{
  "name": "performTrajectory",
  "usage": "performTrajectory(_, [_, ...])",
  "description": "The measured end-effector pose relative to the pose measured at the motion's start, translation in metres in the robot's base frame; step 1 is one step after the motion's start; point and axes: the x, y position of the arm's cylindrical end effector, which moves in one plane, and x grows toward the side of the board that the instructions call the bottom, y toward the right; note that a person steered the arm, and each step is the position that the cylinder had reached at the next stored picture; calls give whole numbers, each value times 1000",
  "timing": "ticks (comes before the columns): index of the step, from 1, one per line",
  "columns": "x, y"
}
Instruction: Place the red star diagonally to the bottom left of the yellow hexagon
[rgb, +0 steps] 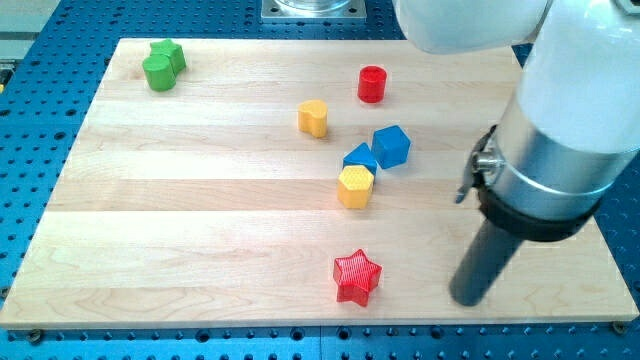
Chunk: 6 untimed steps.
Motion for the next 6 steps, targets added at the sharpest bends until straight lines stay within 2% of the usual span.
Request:
performTrajectory(1, [-5,-71])
performTrajectory(3, [-15,-141])
performTrajectory(4, [-20,-82])
performTrajectory(5, [-66,20])
performTrajectory(6, [-165,33])
